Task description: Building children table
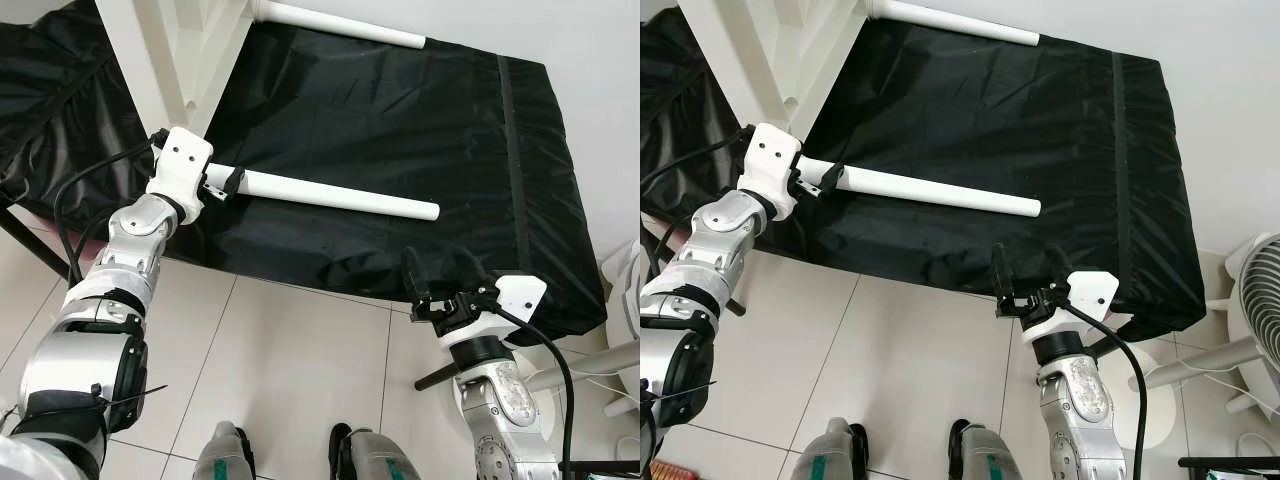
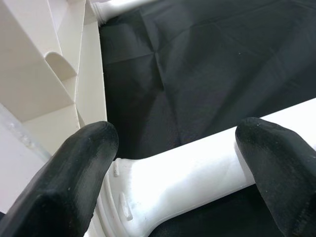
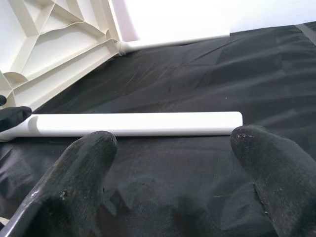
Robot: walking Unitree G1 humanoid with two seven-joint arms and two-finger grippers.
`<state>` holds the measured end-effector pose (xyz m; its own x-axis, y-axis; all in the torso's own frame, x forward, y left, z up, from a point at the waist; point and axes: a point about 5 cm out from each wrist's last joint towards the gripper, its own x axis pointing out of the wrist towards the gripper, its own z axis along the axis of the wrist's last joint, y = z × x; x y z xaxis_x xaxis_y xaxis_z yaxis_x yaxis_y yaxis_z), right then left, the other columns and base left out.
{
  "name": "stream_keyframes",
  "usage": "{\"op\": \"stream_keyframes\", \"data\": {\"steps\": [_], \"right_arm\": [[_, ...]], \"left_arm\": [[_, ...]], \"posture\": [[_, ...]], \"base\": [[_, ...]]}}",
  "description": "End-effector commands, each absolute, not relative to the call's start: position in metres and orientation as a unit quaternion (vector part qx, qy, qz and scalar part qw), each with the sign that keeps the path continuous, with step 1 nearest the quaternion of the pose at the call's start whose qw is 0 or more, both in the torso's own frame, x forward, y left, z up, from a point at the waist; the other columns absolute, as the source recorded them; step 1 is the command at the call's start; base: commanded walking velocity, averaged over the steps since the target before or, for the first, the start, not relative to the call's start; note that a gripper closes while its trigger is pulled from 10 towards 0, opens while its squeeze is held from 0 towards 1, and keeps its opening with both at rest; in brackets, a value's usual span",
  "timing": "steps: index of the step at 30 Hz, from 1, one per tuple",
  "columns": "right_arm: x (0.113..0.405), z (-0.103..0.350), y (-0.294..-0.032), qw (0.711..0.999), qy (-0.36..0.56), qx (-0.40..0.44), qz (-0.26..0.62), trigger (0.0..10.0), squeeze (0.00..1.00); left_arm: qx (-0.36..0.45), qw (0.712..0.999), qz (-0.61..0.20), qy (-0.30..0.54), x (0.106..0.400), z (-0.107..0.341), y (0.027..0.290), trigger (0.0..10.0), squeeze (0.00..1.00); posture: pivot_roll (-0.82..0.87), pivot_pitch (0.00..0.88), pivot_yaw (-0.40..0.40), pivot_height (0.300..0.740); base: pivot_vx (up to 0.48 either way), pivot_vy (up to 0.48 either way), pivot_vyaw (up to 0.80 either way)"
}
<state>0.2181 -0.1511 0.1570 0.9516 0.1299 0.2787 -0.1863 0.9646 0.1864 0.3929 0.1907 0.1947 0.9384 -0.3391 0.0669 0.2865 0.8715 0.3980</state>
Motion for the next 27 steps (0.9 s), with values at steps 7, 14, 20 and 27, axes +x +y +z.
{"op": "stream_keyframes", "data": {"steps": [7,14,20,27], "right_arm": [[0.217,0.158,-0.151,0.981,-0.135,0.109,0.083,10.0,0.0],[0.217,0.157,-0.152,0.982,-0.14,0.1,0.076,10.0,0.0],[0.224,0.158,-0.161,0.984,-0.158,0.083,0.027,10.0,0.0],[0.23,0.157,-0.166,0.985,-0.163,0.061,-0.014,10.0,0.0]], "left_arm": [[0.167,0.968,-0.162,-0.091,0.393,0.196,0.184,10.0,0.0],[0.023,0.921,-0.359,-0.149,0.364,0.197,0.132,10.0,0.0],[-0.003,0.911,-0.382,-0.157,0.343,0.192,0.115,10.0,0.0],[-0.032,0.919,-0.369,-0.135,0.33,0.18,0.111,10.0,0.0]], "posture": [[0.01,0.155,-0.012,0.74],[0.02,0.141,-0.01,0.74],[0.04,0.13,-0.016,0.74],[0.05,0.115,-0.019,0.74]], "base": [[0.0,0.0,0.0],[0.0,0.0,0.0],[0.0,0.0,0.0],[0.0,0.0,0.0]]}}
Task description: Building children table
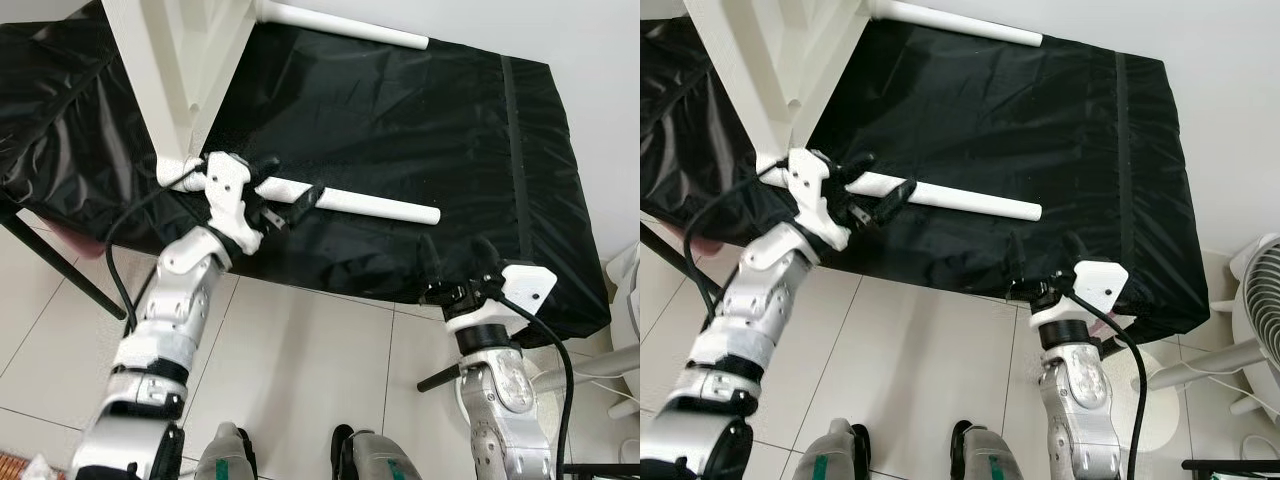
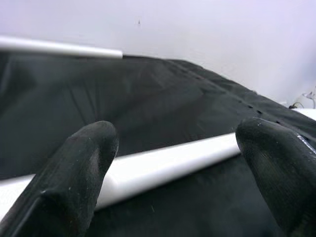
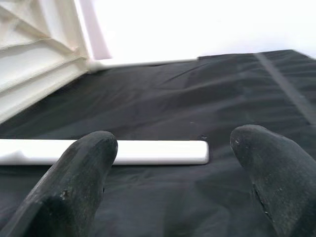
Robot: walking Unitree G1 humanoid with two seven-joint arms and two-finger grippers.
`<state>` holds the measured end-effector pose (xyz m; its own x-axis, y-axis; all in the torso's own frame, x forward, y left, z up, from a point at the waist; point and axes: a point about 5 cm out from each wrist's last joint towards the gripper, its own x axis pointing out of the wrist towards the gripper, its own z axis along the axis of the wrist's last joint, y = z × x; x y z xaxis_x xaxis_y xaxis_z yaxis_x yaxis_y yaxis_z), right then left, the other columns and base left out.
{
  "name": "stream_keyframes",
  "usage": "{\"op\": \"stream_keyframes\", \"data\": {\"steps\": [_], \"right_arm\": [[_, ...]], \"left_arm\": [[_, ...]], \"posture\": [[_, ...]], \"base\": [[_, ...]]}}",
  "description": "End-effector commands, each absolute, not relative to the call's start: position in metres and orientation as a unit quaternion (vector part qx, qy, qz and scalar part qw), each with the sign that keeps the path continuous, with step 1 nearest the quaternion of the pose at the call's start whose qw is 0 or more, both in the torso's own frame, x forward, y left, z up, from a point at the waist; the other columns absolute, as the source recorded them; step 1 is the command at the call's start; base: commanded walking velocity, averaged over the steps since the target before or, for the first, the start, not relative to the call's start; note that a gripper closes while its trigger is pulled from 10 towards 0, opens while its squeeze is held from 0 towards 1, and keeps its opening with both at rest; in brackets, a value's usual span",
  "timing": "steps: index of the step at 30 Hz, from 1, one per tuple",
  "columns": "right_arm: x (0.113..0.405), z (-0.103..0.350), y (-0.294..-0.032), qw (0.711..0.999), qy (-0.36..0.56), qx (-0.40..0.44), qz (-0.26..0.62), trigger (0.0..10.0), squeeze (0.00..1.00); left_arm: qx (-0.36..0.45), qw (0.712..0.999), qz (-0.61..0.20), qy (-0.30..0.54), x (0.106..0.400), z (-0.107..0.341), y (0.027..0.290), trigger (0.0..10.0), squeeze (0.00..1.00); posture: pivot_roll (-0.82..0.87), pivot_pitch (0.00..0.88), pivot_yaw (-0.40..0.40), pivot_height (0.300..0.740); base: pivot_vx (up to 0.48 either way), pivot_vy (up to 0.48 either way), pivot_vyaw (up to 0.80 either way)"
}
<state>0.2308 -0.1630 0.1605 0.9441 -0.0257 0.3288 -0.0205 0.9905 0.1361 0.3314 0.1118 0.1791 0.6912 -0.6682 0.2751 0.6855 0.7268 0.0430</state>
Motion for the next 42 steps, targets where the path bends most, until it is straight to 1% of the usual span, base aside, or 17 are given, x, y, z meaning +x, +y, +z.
{"op": "stream_keyframes", "data": {"steps": [1,3,4,6,8,9,11,13,15,18,29,33,35,37,38,40,42], "right_arm": [[0.23,0.157,-0.166,0.985,-0.163,0.061,-0.014,10.0,0.0],[0.231,0.154,-0.17,0.985,-0.16,0.05,-0.042,10.0,0.0],[0.231,0.154,-0.17,0.985,-0.16,0.05,-0.042,10.0,0.0],[0.231,0.15,-0.172,0.985,-0.156,0.044,-0.06,10.0,0.0],[0.232,0.149,-0.172,0.985,-0.154,0.041,-0.065,10.0,0.0],[0.233,0.147,-0.172,0.985,-0.151,0.045,-0.066,10.0,0.0],[0.235,0.142,-0.175,0.986,-0.143,0.047,-0.076,10.0,0.0],[0.237,0.141,-0.175,0.986,-0.14,0.048,-0.077,10.0,0.0],[0.243,0.138,-0.178,0.987,-0.135,0.052,-0.074,10.0,0.0],[0.248,0.135,-0.179,0.987,-0.132,0.056,-0.07,10.0,0.0],[0.265,0.126,-0.19,0.989,-0.118,0.062,-0.058,10.0,0.0],[0.272,0.126,-0.194,0.989,-0.116,0.081,-0.052,10.0,0.0],[0.285,0.126,-0.197,0.988,-0.106,0.102,-0.043,10.0,0.0],[0.289,0.126,-0.197,0.988,-0.104,0.107,-0.041,10.0,0.0],[0.293,0.126,-0.197,0.987,-0.101,0.121,-0.035,10.0,0.0],[0.293,0.126,-0.197,0.987,-0.101,0.121,-0.035,10.0,0.0],[0.305,0.123,-0.193,0.985,-0.084,0.152,-0.001,10.0,0.0]], "left_arm": [[-0.032,0.919,-0.369,-0.135,0.33,0.18,0.111,10.0,0.0],[-0.036,0.928,-0.347,-0.128,0.322,0.175,0.111,10.0,0.0],[-0.036,0.928,-0.347,-0.128,0.322,0.175,0.111,10.0,0.0],[-0.036,0.94,-0.32,-0.113,0.318,0.166,0.111,10.0,0.0],[-0.033,0.945,-0.307,-0.106,0.317,0.163,0.111,10.0,0.0],[-0.037,0.949,-0.297,-0.101,0.317,0.161,0.111,10.0,0.0],[-0.039,0.955,-0.281,-0.085,0.318,0.154,0.108,10.0,0.0],[-0.039,0.956,-0.28,-0.08,0.318,0.153,0.107,10.0,0.0],[-0.042,0.957,-0.278,-0.068,0.319,0.148,0.101,10.0,0.0],[-0.037,0.959,-0.275,-0.061,0.32,0.146,0.096,10.0,0.0],[-0.028,0.96,-0.273,-0.062,0.322,0.15,0.08,10.0,0.0],[-0.028,0.959,-0.274,-0.073,0.321,0.156,0.074,10.0,0.0],[-0.029,0.956,-0.28,-0.085,0.316,0.165,0.068,10.0,0.0],[-0.03,0.955,-0.282,-0.089,0.314,0.167,0.066,10.0,0.0],[-0.022,0.952,-0.288,-0.099,0.311,0.171,0.064,10.0,0.0],[-0.022,0.952,-0.288,-0.099,0.311,0.171,0.064,10.0,0.0],[-0.009,0.948,-0.296,-0.12,0.307,0.184,0.057,10.0,0.0]], "posture": [[0.05,0.115,-0.019,0.74],[0.06,0.1,-0.02,0.74],[0.06,0.1,-0.02,0.74],[0.06,0.087,-0.02,0.74],[0.05,0.084,-0.019,0.74],[0.05,0.066,-0.019,0.74],[0.05,0.058,-0.019,0.74],[0.05,0.058,-0.019,0.74],[0.05,0.033,-0.01,0.74],[0.04,0.026,-0.007,0.74],[0.03,0.01,0.0,0.74],[0.03,0.035,-0.009,0.74],[0.04,0.07,-0.014,0.74],[0.04,0.07,-0.014,0.74],[0.05,0.084,-0.017,0.74],[0.05,0.084,-0.017,0.74],[0.07,0.123,-0.026,0.74]], "base": [[0.0,0.0,0.0],[0.0,0.0,0.0],[0.0,0.0,0.0],[0.0,0.0,0.0],[0.0,0.0,0.0],[0.0,0.0,0.0],[0.0,0.0,0.0],[0.0,0.0,0.0],[0.0,0.0,0.0],[0.0,0.0,0.0],[0.0,0.0,0.0],[0.0,0.0,0.0],[0.0,0.0,0.0],[0.0,0.0,0.0],[0.0,0.0,0.0],[0.0,0.0,0.0],[0.0,0.0,0.0]]}}
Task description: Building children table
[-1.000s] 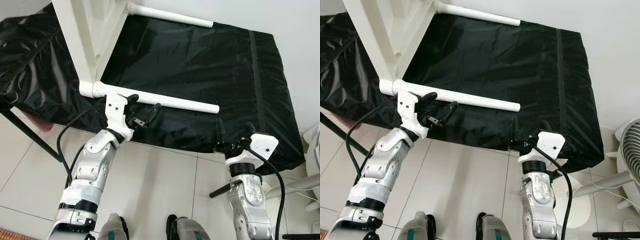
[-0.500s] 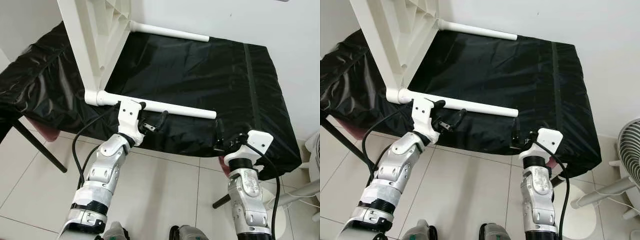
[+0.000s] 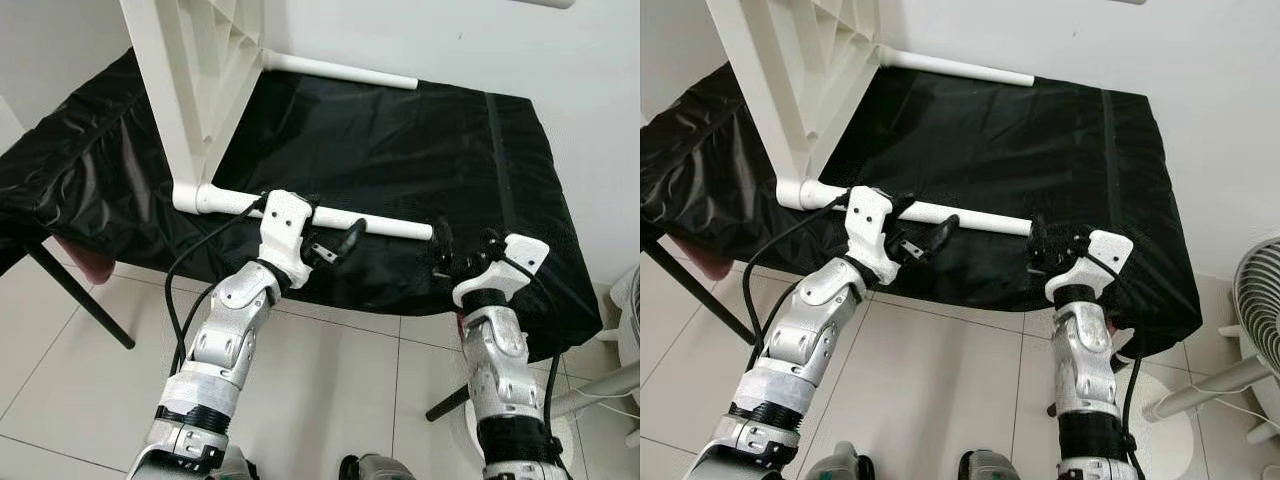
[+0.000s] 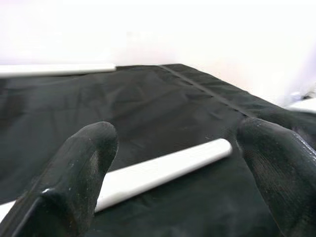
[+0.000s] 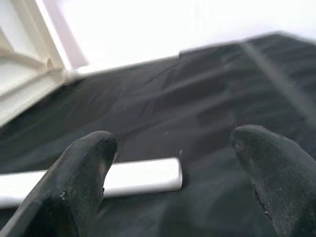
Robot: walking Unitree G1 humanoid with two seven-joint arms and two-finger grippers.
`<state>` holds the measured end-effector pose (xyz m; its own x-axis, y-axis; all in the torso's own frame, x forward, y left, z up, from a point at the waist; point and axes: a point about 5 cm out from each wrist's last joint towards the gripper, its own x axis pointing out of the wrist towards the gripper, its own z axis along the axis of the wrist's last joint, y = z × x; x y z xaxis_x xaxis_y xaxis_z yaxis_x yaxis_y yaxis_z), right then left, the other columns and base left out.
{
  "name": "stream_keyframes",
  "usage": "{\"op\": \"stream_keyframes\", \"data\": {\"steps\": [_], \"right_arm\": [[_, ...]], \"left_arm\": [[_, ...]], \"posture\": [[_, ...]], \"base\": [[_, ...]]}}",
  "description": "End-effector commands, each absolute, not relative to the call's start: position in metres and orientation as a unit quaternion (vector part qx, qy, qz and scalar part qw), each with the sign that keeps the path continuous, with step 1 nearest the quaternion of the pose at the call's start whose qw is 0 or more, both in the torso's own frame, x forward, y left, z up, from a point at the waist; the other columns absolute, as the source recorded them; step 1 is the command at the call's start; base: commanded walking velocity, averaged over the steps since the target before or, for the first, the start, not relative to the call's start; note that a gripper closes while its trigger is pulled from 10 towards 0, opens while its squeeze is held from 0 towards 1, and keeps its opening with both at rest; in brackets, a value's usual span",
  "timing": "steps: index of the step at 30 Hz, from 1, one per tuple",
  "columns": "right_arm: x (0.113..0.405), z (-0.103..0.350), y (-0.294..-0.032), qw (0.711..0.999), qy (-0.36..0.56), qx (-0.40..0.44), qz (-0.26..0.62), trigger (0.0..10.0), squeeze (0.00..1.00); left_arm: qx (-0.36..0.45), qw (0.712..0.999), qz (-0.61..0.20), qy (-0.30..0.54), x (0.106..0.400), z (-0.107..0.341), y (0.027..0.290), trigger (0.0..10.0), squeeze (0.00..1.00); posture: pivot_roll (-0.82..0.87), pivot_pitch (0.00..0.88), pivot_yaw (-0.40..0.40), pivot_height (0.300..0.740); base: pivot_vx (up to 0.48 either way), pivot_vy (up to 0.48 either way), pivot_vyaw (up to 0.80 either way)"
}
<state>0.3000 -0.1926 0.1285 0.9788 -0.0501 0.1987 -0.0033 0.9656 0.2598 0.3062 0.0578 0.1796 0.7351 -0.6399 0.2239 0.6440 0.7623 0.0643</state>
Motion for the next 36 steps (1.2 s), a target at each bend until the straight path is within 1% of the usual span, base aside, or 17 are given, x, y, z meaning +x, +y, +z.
{"op": "stream_keyframes", "data": {"steps": [1,5,8,11,13,18,19,23,24,26,27,28,29,30,33,36], "right_arm": [[0.313,0.123,-0.192,0.981,-0.074,0.176,0.012,10.0,0.0],[0.318,0.123,-0.192,0.979,-0.069,0.192,0.02,10.0,0.0],[0.331,0.125,-0.194,0.974,-0.056,0.217,0.028,10.0,0.0],[0.338,0.127,-0.195,0.972,-0.051,0.228,0.032,10.0,0.0],[0.348,0.131,-0.197,0.967,-0.046,0.249,0.036,10.0,0.0],[0.353,0.133,-0.199,0.966,-0.045,0.254,0.033,10.0,0.0],[0.358,0.135,-0.201,0.962,-0.041,0.27,0.025,10.0,0.0],[0.361,0.135,-0.201,0.958,-0.035,0.284,0.028,10.0,0.0],[0.363,0.134,-0.2,0.952,-0.026,0.304,0.036,10.0,0.0],[0.365,0.133,-0.199,0.947,-0.019,0.319,0.045,10.0,0.0],[0.364,0.129,-0.196,0.937,-0.01,0.342,0.063,10.0,0.0],[0.364,0.129,-0.196,0.937,-0.01,0.342,0.063,10.0,0.0],[0.364,0.124,-0.19,0.921,0.001,0.379,0.087,10.0,0.0],[0.364,0.124,-0.19,0.921,0.001,0.379,0.087,10.0,0.0],[0.359,0.118,-0.176,0.919,0.016,0.374,0.126,10.0,0.0],[0.358,0.116,-0.172,0.917,0.018,0.374,0.134,10.0,0.0]], "left_arm": [[-0.003,0.943,-0.305,-0.134,0.303,0.193,0.051,10.0,0.0],[0.0,0.94,-0.311,-0.142,0.301,0.199,0.048,10.0,0.0],[0.003,0.935,-0.319,-0.153,0.296,0.206,0.044,10.0,0.0],[0.004,0.935,-0.318,-0.154,0.295,0.208,0.044,10.0,0.0],[0.003,0.937,-0.314,-0.154,0.293,0.212,0.045,10.0,0.0],[0.004,0.937,-0.312,-0.155,0.292,0.214,0.046,10.0,0.0],[0.003,0.938,-0.31,-0.155,0.29,0.215,0.047,10.0,0.0],[0.003,0.939,-0.308,-0.154,0.289,0.216,0.047,10.0,0.0],[0.004,0.939,-0.307,-0.154,0.288,0.217,0.048,10.0,0.0],[0.003,0.94,-0.306,-0.152,0.287,0.218,0.048,10.0,0.0],[0.005,0.94,-0.305,-0.153,0.286,0.219,0.049,10.0,0.0],[0.005,0.94,-0.305,-0.153,0.286,0.219,0.049,10.0,0.0],[0.01,0.942,-0.301,-0.15,0.286,0.22,0.049,10.0,0.0],[0.01,0.942,-0.301,-0.15,0.286,0.22,0.049,10.0,0.0],[0.006,0.941,-0.302,-0.149,0.285,0.221,0.048,10.0,0.0],[0.006,0.942,-0.302,-0.148,0.285,0.221,0.048,10.0,0.0]], "posture": [[0.07,0.139,-0.028,0.74],[0.08,0.143,-0.028,0.74],[0.1,0.163,-0.029,0.74],[0.11,0.169,-0.028,0.74],[0.12,0.18,-0.028,0.74],[0.13,0.186,-0.029,0.74],[0.13,0.193,-0.031,0.74],[0.13,0.196,-0.03,0.74],[0.14,0.2,-0.031,0.74],[0.14,0.202,-0.032,0.74],[0.14,0.203,-0.032,0.74],[0.14,0.203,-0.032,0.74],[0.14,0.204,-0.031,0.74],[0.14,0.204,-0.031,0.74],[0.13,0.205,-0.029,0.74],[0.13,0.205,-0.029,0.74]], "base": [[0.0,0.0,0.0],[0.0,0.0,0.0],[0.0,0.0,0.0],[0.0,0.0,0.0],[0.0,0.0,0.0],[0.0,0.0,0.0],[0.0,0.0,0.0],[0.0,0.0,0.0],[0.0,0.0,0.0],[0.0,0.0,0.0],[0.0,0.0,0.0],[0.0,0.0,0.0],[0.0,0.0,0.0],[0.0,0.0,0.0],[0.0,0.0,0.0],[0.0,0.0,0.0]]}}
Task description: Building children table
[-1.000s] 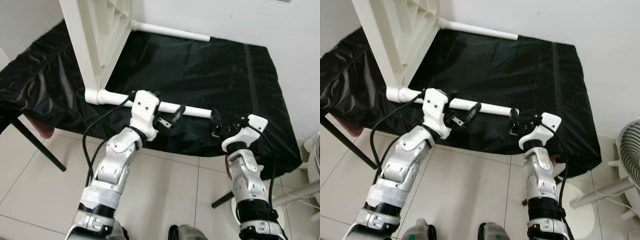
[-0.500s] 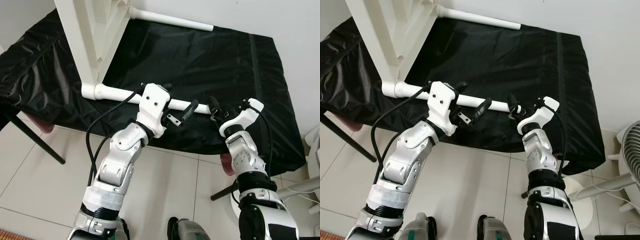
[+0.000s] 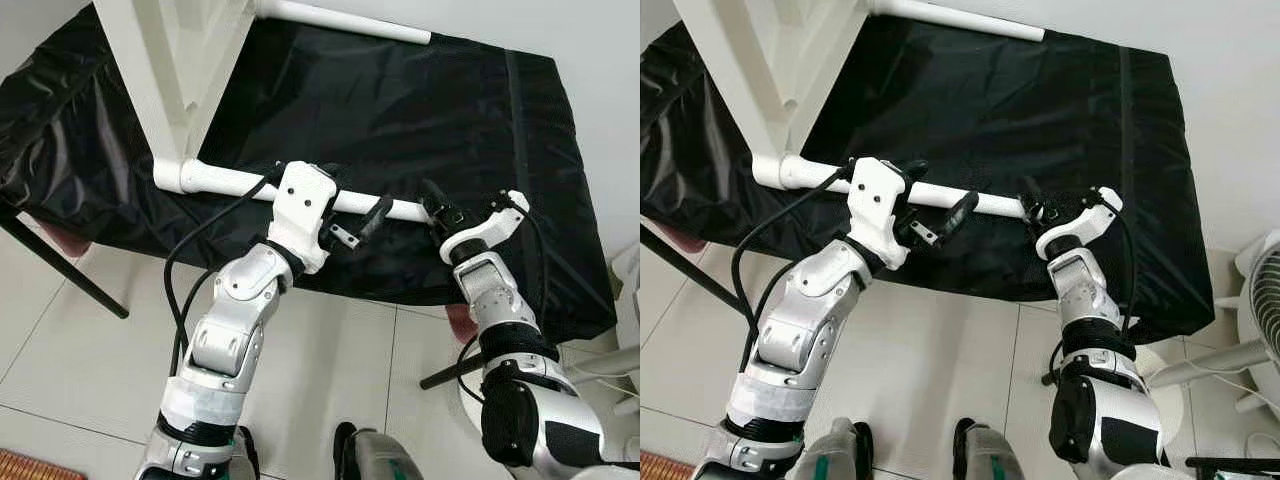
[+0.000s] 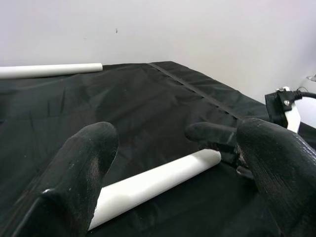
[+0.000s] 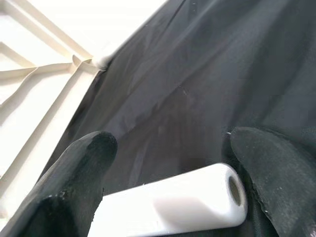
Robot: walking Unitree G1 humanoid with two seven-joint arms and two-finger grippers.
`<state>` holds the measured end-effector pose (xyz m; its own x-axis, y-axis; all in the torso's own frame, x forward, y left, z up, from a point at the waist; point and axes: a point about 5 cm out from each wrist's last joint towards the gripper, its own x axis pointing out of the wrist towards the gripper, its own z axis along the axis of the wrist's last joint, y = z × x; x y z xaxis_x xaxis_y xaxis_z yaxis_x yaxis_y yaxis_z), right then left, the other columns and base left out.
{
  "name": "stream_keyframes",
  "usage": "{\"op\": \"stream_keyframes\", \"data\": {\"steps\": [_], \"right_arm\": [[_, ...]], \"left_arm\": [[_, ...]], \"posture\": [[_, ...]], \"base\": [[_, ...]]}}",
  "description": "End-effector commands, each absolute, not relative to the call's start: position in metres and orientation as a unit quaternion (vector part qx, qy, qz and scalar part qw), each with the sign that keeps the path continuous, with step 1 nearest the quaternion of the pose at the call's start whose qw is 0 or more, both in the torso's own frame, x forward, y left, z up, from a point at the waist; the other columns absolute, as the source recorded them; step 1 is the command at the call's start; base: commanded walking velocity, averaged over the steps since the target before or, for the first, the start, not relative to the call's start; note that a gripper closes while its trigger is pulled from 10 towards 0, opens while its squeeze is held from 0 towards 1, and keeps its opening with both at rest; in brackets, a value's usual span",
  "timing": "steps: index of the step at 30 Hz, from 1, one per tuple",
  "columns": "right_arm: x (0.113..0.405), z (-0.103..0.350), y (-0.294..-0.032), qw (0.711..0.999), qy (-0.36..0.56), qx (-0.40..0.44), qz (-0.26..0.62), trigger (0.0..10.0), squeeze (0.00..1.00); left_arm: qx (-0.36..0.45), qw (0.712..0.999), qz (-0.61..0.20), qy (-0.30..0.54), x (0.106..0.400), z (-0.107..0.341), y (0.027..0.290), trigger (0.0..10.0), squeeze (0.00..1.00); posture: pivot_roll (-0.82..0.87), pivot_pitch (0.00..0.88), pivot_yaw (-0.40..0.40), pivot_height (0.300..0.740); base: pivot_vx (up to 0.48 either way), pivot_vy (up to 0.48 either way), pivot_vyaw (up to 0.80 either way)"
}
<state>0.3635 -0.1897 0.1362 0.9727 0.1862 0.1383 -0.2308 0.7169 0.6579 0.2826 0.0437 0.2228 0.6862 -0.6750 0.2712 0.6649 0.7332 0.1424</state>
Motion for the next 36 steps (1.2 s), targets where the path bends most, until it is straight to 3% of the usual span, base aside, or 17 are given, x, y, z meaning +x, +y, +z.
{"op": "stream_keyframes", "data": {"steps": [1,10,18,21,23,28,34,36], "right_arm": [[0.355,0.115,-0.168,0.915,0.019,0.375,0.144,10.0,0.0],[0.341,0.11,-0.141,0.908,0.024,0.367,0.202,10.0,0.0],[0.333,0.11,-0.143,0.908,0.01,0.375,0.188,10.0,0.0],[0.336,0.113,-0.151,0.922,-0.019,0.351,0.164,10.0,0.0],[0.339,0.126,-0.162,0.941,-0.088,0.304,0.121,10.0,0.0],[0.336,0.144,-0.169,0.951,-0.152,0.258,0.077,10.0,0.0],[0.328,0.158,-0.163,0.959,-0.184,0.208,0.064,10.0,0.0],[0.313,0.163,-0.157,0.96,-0.2,0.184,0.061,10.0,0.0]], "left_arm": [[0.006,0.942,-0.302,-0.147,0.285,0.222,0.048,10.0,0.0],[0.002,0.942,-0.302,-0.145,0.283,0.224,0.047,10.0,0.0],[0.0,0.943,-0.3,-0.143,0.283,0.224,0.046,10.0,0.0],[-0.001,0.942,-0.304,-0.142,0.283,0.225,0.043,10.0,0.0],[-0.001,0.94,-0.309,-0.143,0.283,0.225,0.041,10.0,0.0],[-0.002,0.939,-0.312,-0.142,0.283,0.225,0.04,10.0,0.0],[-0.012,0.94,-0.313,-0.138,0.285,0.225,0.042,10.0,0.0],[-0.016,0.941,-0.31,-0.133,0.287,0.224,0.045,10.0,0.0]], "posture": [[0.13,0.205,-0.029,0.74],[0.12,0.192,-0.036,0.74],[0.12,0.185,-0.033,0.74],[0.12,0.18,-0.029,0.74],[0.12,0.178,-0.028,0.74],[0.12,0.179,-0.031,0.74],[0.12,0.18,-0.029,0.74],[0.12,0.176,-0.026,0.74]], "base": [[0.0,0.0,0.0],[0.0,0.0,0.0],[0.0,0.0,0.0],[0.0,0.0,0.0],[0.0,0.0,0.0],[0.0,0.0,0.0],[0.0,0.0,0.0],[0.0,0.0,0.0]]}}
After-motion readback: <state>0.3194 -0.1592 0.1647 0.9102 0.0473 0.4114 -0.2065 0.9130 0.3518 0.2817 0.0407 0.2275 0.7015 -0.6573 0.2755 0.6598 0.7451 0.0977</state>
